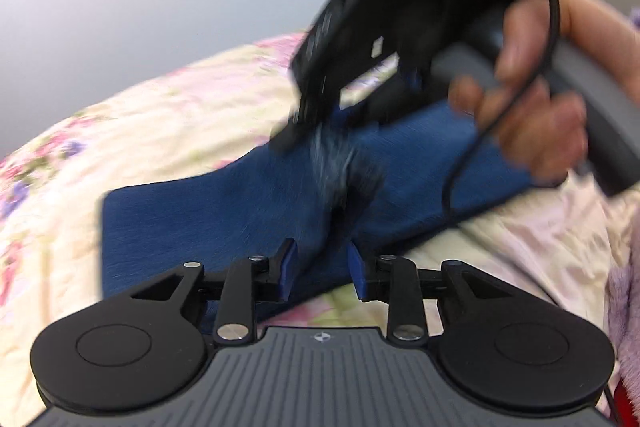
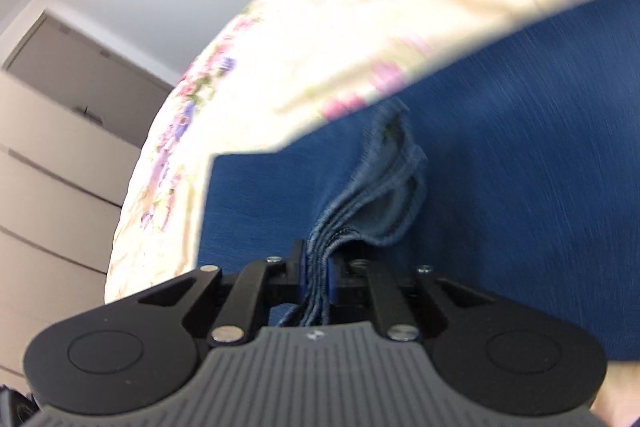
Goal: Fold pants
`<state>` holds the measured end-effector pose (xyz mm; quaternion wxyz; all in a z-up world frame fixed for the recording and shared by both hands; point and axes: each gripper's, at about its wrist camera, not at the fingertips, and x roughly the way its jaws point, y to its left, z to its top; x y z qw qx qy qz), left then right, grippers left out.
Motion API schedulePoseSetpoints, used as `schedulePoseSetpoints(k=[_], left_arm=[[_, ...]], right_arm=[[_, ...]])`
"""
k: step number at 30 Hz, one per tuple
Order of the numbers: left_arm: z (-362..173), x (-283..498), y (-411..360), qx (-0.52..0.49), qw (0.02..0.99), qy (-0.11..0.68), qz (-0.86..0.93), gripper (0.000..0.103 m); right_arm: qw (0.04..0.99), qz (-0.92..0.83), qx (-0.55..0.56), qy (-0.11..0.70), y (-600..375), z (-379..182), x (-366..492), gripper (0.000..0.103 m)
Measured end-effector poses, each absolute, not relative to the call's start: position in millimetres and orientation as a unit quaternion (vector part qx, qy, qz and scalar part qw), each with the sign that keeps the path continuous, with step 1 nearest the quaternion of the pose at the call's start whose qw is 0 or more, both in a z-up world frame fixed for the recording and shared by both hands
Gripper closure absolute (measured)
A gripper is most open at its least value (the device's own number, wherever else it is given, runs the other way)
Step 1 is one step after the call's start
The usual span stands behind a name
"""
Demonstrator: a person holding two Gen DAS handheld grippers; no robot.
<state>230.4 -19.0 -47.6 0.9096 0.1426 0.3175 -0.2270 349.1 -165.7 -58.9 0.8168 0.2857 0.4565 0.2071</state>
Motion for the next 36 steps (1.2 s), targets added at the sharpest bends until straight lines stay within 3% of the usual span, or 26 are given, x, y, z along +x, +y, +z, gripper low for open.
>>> schedulePoseSetpoints(k=[8,14,18,24,31,36], left_arm=[[11.8,228.8,42.5,0.046,0.951,0.275,-0.132,0.067],[31.8,251.9,54.7,-0.023,0.956,0.274,-0.103,0.067],[23.2,270.1,37.9,-0.05,0.947,0.295,-0.115,0.067],[-17.5,296.1,-11.4,-0.04,0.928,0.342,-0.141,0.072],[-70.4,314.8,-71.2,-0.01,0.903,0.398,-0.161,0.082],[-102.0,327.7,-101.5,0.035,0.888,0.427,-0.163,0.083]], right_arm=[[0.883,0.235,0.176,0.367,-151.5,103.5,367.5,0.098],[0.924,0.194,0.119,0.306,-220.3,210.5,360.8,0.099],[0.94,0.139,0.109,0.293,-305.1,234.9,356.6,0.099],[0.938,0.036,0.129,0.321,-462.5,175.2,359.8,0.099],[0.873,-0.083,0.179,0.446,-588.4,-31.6,376.0,0.099],[0.857,-0.092,0.213,0.461,-619.9,-100.0,371.6,0.099]])
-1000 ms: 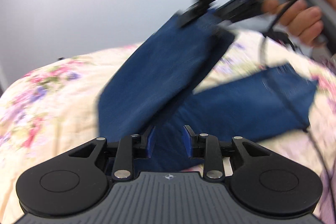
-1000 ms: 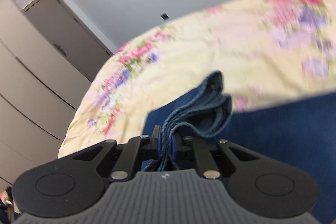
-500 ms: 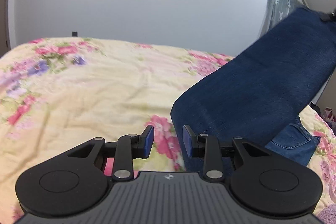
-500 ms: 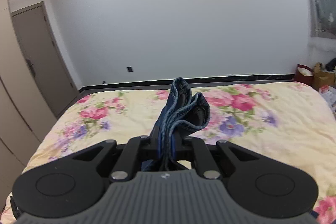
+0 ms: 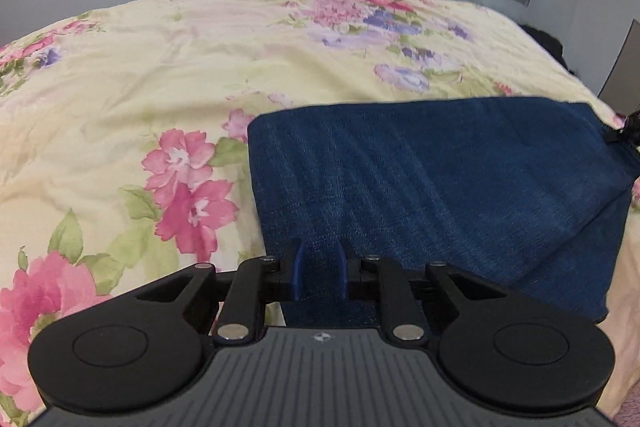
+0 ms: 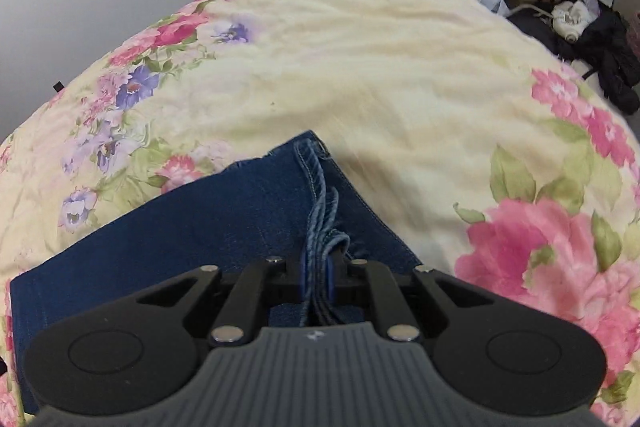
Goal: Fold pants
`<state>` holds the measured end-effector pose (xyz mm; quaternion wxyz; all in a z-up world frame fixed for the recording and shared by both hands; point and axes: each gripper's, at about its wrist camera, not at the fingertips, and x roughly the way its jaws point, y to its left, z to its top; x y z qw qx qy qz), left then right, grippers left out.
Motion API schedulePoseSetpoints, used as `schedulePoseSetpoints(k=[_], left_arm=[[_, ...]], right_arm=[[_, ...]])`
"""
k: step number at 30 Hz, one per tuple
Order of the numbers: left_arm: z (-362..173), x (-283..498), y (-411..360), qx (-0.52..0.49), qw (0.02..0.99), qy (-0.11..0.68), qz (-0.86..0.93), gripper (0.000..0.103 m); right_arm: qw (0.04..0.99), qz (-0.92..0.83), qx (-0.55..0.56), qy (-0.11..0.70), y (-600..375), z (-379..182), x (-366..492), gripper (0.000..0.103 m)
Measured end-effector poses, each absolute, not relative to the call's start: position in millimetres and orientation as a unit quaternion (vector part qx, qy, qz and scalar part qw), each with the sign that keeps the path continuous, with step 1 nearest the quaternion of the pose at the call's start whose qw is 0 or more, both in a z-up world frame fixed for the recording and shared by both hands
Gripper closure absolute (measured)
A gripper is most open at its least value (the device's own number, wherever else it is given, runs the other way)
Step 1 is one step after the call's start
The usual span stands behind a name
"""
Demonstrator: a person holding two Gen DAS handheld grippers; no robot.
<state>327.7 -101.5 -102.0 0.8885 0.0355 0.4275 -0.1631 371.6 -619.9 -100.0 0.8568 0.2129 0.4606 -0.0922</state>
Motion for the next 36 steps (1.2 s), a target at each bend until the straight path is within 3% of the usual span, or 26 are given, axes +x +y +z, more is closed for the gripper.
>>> schedulePoseSetpoints(k=[10,16,21,24,32,36], left_arm=[[-125.3,338.2,-109.0,0.054,0.874,0.461,-0.148,0.084],[-126.5,337.9,-109.0,0.048,0.875,0.46,-0.146,0.084],[-126.7,337.7,-109.8,0.044,0.875,0.459,-0.146,0.084],[-124.4,334.0,-113.0,0.057,0.88,0.449,-0.148,0.084],[-119.0,333.6,-102.1,0.005,0.882,0.441,-0.164,0.083],[-117.7,332.7,-108.7,0.008,0.885,0.437,-0.163,0.083]], right_arm=[[0.862,-0.081,0.177,0.467,-607.5,-85.9,382.4,0.098],[0.944,0.005,0.116,0.308,-572.4,10.2,361.5,0.1],[0.898,-0.069,0.096,0.425,-594.1,-62.3,379.2,0.101],[0.889,-0.088,0.106,0.436,-599.7,-103.2,375.7,0.101],[0.9,-0.099,0.092,0.414,-596.2,-84.9,376.3,0.101],[0.883,-0.124,0.077,0.446,-594.8,-112.8,385.7,0.101]])
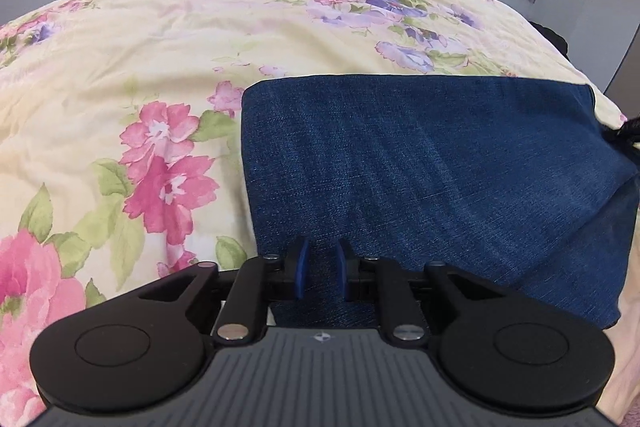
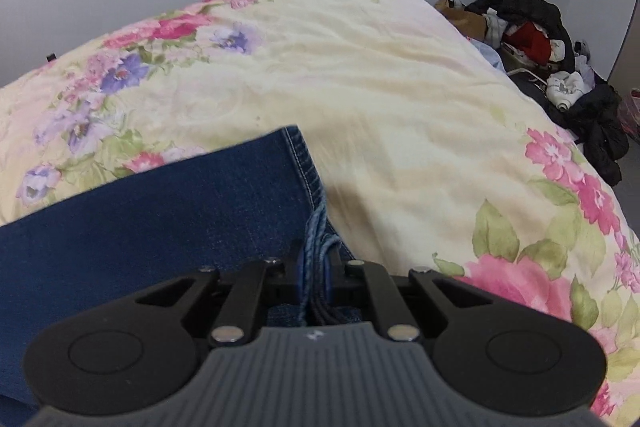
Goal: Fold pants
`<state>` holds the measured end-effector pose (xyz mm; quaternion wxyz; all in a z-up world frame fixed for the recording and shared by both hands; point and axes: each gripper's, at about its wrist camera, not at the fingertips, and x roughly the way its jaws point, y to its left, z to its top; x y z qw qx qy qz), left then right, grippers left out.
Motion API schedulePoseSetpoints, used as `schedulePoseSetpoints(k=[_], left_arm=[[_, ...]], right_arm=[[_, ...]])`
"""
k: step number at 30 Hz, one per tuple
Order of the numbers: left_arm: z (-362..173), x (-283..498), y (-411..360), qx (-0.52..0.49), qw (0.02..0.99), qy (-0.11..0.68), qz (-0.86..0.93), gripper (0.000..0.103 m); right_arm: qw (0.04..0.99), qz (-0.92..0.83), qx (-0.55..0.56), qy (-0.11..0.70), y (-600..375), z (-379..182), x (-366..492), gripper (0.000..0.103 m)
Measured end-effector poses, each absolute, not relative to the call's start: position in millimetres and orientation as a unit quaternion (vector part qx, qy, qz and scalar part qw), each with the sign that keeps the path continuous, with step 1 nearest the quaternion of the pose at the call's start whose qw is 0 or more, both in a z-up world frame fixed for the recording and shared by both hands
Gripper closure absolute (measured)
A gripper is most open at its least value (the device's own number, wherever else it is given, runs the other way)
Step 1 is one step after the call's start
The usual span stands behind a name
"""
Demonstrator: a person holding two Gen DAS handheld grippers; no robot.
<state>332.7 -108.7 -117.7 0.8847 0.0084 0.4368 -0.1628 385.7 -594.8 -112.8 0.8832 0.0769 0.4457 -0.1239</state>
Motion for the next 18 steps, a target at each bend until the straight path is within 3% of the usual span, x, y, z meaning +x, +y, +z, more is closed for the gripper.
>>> schedulePoseSetpoints(k=[2,7,11,16,18], left_arm=[[-111.1,331.9,-108.1,0.007,0.888,0.43,-0.165,0.083],[-92.4,339.8,-97.4,0.008,0.899,0.41,-0.156,0.083],[-83.4,355.3,-91.1,0.005,0.906,0.399,-0.141,0.083],[-79.0,376.4,-93.7,0.005,0.911,0.391,-0.128,0.083],[-79.3,383.3,-97.3,0.016,0.913,0.387,-0.128,0.083]], right_arm=[[0.88,-0.13,0.072,0.452,-592.2,-122.3,386.1,0.099],[0.886,-0.16,0.079,0.428,-610.0,-95.0,369.7,0.076],[0.896,-0.15,0.114,0.402,-622.9,-63.5,342.5,0.077],[0.91,-0.085,0.115,0.389,-594.6,-54.2,323.5,0.094],[0.91,-0.066,0.103,0.397,-578.7,-63.7,320.2,0.095]])
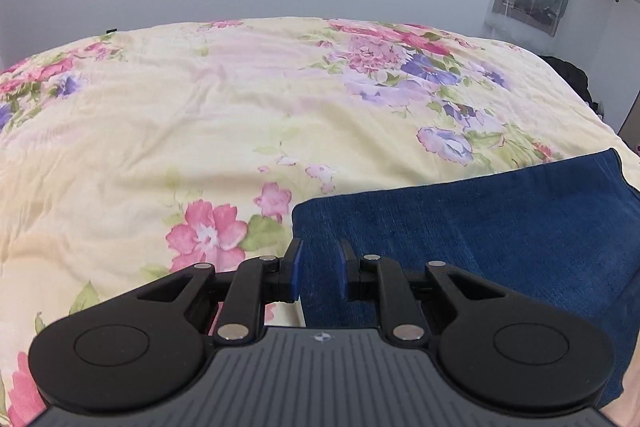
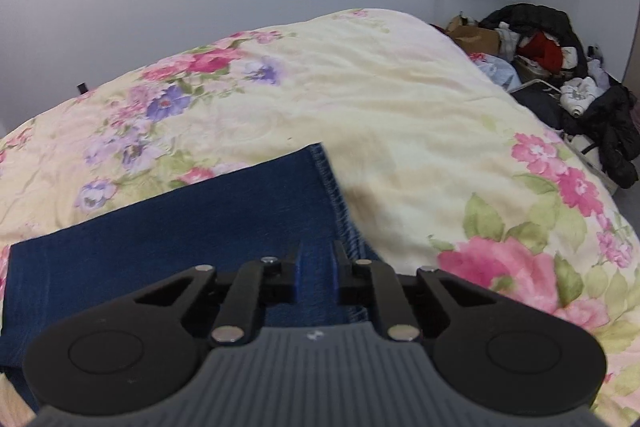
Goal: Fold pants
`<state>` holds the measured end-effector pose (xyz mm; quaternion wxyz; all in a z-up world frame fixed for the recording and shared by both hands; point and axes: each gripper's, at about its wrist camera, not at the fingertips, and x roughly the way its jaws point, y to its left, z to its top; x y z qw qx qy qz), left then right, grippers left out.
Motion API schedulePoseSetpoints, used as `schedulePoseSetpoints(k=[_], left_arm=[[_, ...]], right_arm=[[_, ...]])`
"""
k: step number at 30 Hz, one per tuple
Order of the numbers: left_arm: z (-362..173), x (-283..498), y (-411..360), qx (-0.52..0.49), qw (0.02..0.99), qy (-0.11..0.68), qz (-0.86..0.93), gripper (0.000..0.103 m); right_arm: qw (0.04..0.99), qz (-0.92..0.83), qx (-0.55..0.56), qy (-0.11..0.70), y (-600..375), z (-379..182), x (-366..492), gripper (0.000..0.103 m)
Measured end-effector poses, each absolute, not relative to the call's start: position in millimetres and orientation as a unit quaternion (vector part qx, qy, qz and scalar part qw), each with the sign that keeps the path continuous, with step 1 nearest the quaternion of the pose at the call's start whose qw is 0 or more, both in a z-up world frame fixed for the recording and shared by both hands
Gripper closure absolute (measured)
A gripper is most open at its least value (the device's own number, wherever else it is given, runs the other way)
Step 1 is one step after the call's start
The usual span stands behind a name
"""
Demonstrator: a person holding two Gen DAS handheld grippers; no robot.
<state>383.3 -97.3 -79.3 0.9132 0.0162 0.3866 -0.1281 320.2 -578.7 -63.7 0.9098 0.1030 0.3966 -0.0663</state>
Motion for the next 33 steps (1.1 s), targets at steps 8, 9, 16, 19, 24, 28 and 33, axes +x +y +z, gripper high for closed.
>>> schedulePoseSetpoints(k=[8,9,16,19,24,28,33], left_arm=[[-101.5,429.1,-116.7,0.04,0.905,0.4,-0.14,0.083],[-108.2,435.3,-117.7,0.039,0.901,0.409,-0.136,0.083],[-139.6,450.0,-118.8,0.034,0.894,0.426,-0.135,0.087],[-123.6,441.7,-116.3,0.043,0.898,0.417,-0.131,0.088],[-90.2,390.5,-110.5,0.061,0.891,0.411,-0.18,0.089],[-81.6,342.7,-110.7,0.079,0.875,0.426,-0.217,0.091],[-98.3,308.0,-119.1,0.12,0.857,0.446,-0.23,0.096]], right_arm=[[0.895,-0.097,0.098,0.425,-594.2,-121.9,318.9,0.103],[0.895,-0.095,0.091,0.425,-592.8,-123.9,319.7,0.103],[0.892,-0.089,0.113,0.429,-598.9,-142.6,324.7,0.103],[0.89,-0.096,0.1,0.434,-593.4,-144.4,328.3,0.103],[0.883,-0.106,0.106,0.444,-593.0,-140.9,332.5,0.103],[0.883,-0.12,0.11,0.441,-590.2,-139.1,332.3,0.103],[0.878,-0.123,0.104,0.451,-588.0,-135.7,338.9,0.103]])
